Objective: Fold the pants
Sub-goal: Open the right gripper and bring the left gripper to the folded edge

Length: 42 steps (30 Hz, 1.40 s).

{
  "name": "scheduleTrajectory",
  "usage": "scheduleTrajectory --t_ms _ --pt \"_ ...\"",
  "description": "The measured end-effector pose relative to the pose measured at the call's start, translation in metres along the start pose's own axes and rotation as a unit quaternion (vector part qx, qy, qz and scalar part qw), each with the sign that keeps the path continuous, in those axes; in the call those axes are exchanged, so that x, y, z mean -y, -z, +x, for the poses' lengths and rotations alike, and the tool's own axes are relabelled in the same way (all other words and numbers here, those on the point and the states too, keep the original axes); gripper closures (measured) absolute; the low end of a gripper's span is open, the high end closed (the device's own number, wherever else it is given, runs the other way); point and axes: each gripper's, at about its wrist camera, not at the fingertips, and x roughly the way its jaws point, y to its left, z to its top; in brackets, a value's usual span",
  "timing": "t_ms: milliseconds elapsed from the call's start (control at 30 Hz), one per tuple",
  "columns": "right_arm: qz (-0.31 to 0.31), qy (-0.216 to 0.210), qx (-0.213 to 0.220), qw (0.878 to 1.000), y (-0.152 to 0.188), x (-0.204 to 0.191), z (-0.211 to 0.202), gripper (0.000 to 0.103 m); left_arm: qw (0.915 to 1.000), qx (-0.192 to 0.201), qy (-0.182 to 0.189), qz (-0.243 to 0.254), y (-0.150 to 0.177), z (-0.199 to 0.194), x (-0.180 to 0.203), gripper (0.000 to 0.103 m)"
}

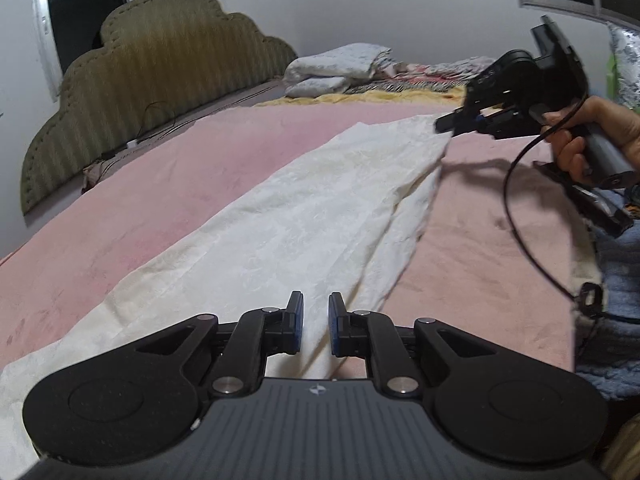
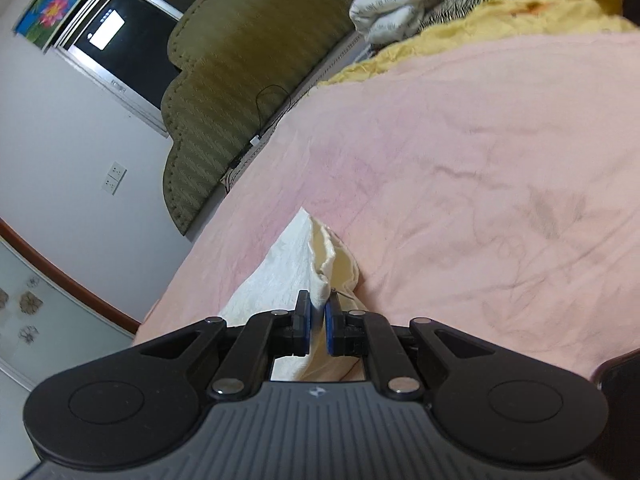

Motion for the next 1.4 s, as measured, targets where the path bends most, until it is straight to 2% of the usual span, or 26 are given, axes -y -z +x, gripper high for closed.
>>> scheduleTrajectory --t_ms 67,100,133,200,267,300,333,367,400,433,467,500,533,567,600,633,800,833,933,1000,1033,1067,1133,1167,1267,1400 --pt "0.003 0.017 -0.005 1.000 0.000 0.003 0.004 0.095 0.9999 -0.005 -0.006 -0.008 0.001 0.002 -0.005 0.088" --pt "-0.002 0.035 -0.003 0.999 0.002 0.003 0.004 0.092 0.9999 -0.001 -0.004 -0.016 0.000 -0.001 -0.009 0.079" --pt "-0.024 0.073 0.017 0.997 0.002 -0.003 0.000 0.086 0.9997 0.007 -0.006 -0.025 0.000 -0.005 -0.013 0.076" --pt "-0.097 0.141 0.084 0.982 0.006 -0.028 -0.015 0.083 0.9988 0.017 -0.026 -0.039 -0.005 -0.007 -0.019 0.048" --pt "-0.156 0.132 0.125 0.971 0.012 -0.056 -0.024 0.083 0.9970 0.030 -0.057 -0.043 -0.009 -0.007 -0.024 0.033" --pt "-0.188 0.106 0.111 0.970 0.015 -0.072 -0.022 0.083 0.9966 0.031 -0.066 -0.040 -0.011 -0.007 -0.025 0.031" --pt "-0.225 0.085 0.073 0.968 0.019 -0.088 -0.013 0.081 0.9967 0.027 -0.067 -0.036 -0.013 -0.006 -0.024 0.031" --pt "-0.267 0.066 0.023 0.961 0.026 -0.105 -0.001 0.072 0.9969 0.025 -0.066 -0.035 -0.014 -0.006 -0.023 0.031" --pt "-0.314 0.046 -0.026 0.948 0.038 -0.120 0.010 0.067 0.9973 0.024 -0.061 -0.034 -0.014 -0.007 -0.021 0.030" --pt "-0.365 0.033 -0.055 0.929 0.053 -0.134 0.016 0.056 0.9980 0.021 -0.050 -0.031 -0.013 -0.008 -0.019 0.028" --pt "-0.426 0.029 -0.064 0.902 0.071 -0.147 0.017 0.048 0.9988 0.016 -0.038 -0.026 -0.011 -0.009 -0.017 0.025" --pt "-0.488 0.031 -0.060 0.870 0.090 -0.157 0.016 0.045 0.9994 0.013 -0.028 -0.019 -0.009 -0.009 -0.013 0.024" --pt "-0.560 0.038 -0.046 0.826 0.113 -0.165 0.013 0.040 0.9997 0.011 -0.021 -0.008 -0.006 -0.009 -0.009 0.024" --pt "-0.610 0.042 -0.039 0.790 0.130 -0.168 0.012 0.038 0.9998 0.009 -0.018 0.002 -0.005 -0.008 -0.005 0.024" --pt "-0.646 0.040 -0.042 0.761 0.144 -0.169 0.011 0.038 0.9998 0.006 -0.014 0.014 -0.003 -0.006 -0.001 0.024" --pt "-0.670 0.033 -0.054 0.739 0.156 -0.170 0.011 0.038 0.9996 0.002 -0.014 0.024 -0.002 -0.004 0.002 0.024" --pt "-0.738 0.044 -0.073 0.669 0.189 -0.172 0.022 0.038 0.9990 -0.017 -0.028 0.031 0.000 0.011 0.002 0.032" --pt "-0.742 0.046 -0.069 0.665 0.190 -0.174 0.026 0.038 0.9992 -0.018 -0.028 0.024 -0.001 0.013 0.000 0.032" --pt "-0.729 0.042 -0.063 0.680 0.185 -0.176 0.038 0.040 0.9993 -0.022 -0.024 0.020 -0.003 0.019 -0.004 0.034" --pt "-0.730 0.038 -0.069 0.679 0.183 -0.175 0.045 0.040 0.9988 -0.032 -0.021 0.030 -0.003 0.024 0.000 0.038" --pt "-0.730 0.035 -0.080 0.678 0.184 -0.175 0.049 0.050 0.9986 -0.035 -0.017 0.037 -0.002 0.026 0.003 0.039" --pt "-0.729 0.029 -0.091 0.678 0.184 -0.174 0.051 0.070 0.9984 -0.034 -0.014 0.042 -0.001 0.026 0.005 0.044" --pt "-0.733 0.024 -0.103 0.672 0.190 -0.174 0.048 0.089 0.9987 -0.034 -0.007 0.038 -0.001 0.027 0.005 0.055" --pt "-0.736 0.024 -0.106 0.668 0.191 -0.174 0.046 0.094 0.9989 -0.035 -0.002 0.032 -0.001 0.027 0.004 0.064" --pt "-0.731 0.021 -0.102 0.675 0.190 -0.174 0.039 0.096 0.9991 -0.032 0.013 0.025 -0.002 0.023 0.002 0.088" --pt "-0.723 0.013 -0.115 0.681 0.187 -0.177 0.030 0.097 0.9985 -0.033 0.045 0.004 -0.002 0.013 -0.002 0.088"
